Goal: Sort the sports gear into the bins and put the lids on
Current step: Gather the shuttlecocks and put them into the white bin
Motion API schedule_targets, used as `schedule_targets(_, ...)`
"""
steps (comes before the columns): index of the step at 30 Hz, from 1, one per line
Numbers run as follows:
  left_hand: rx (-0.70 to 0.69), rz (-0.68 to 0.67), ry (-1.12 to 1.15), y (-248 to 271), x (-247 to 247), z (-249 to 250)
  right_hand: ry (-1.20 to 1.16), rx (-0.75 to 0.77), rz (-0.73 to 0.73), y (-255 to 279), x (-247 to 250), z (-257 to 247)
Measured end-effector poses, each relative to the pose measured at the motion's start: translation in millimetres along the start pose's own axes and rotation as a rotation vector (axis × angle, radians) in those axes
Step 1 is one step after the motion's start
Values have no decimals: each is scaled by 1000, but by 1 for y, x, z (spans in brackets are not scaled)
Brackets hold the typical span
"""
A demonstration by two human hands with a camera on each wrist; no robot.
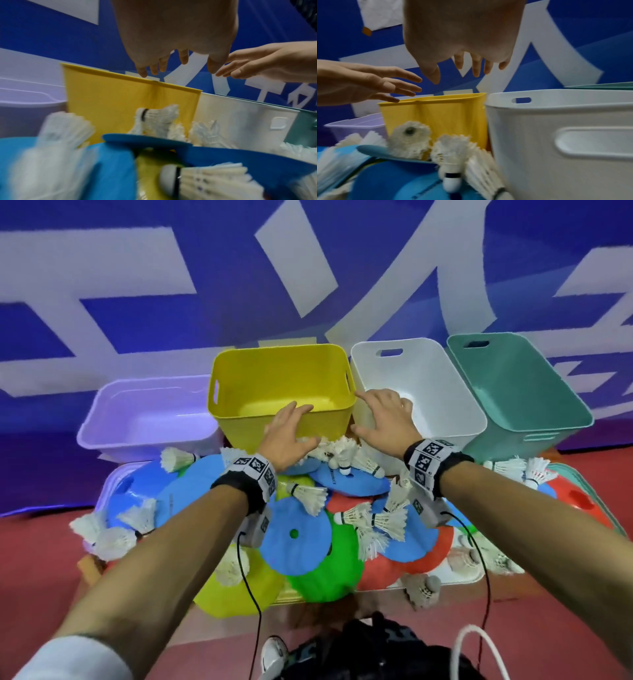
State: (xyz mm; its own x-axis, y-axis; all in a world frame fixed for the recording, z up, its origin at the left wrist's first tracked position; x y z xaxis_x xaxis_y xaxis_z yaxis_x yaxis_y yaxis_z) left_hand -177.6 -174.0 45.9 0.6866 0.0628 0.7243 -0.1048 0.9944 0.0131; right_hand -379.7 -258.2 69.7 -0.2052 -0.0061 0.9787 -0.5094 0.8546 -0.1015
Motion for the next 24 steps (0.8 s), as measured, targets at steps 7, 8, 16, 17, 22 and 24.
schedule_targets(7,115,114,3,79,70,-93,19,221,-29,-13,-28,-128)
schedule_targets(8,139,141,5,92,80,-107,29,253,-39,-14,-33,-148)
schedule_targets(16,267,316,8,185,135,-199,34,482,-129,3,-78,-279)
schedule_targets(17,272,331,6,194,139,-208,37,497,-145,6,-84,-292)
schedule_targets(22,334,354,-29,238,152,-246,69,567,-266,18,-113,-342)
schedule_targets(24,394,344,-17,252,152,-257,83,578,-330,23,-122,-357)
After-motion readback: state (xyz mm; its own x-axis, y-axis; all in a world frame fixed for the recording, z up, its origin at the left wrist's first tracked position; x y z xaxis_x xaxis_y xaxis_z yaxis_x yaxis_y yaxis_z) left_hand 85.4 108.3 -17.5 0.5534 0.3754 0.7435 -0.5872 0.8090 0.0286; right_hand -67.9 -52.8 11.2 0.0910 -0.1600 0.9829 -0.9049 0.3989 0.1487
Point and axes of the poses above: each hand's wrist, its own y-axis away from the middle knuckle, its own x-axis out of the back of the hand, z = x × y, the point moved 4 cm from there along -y, towards the middle knuckle, and after that the axes turned 6 degrees about y, right-handed, at the moved point
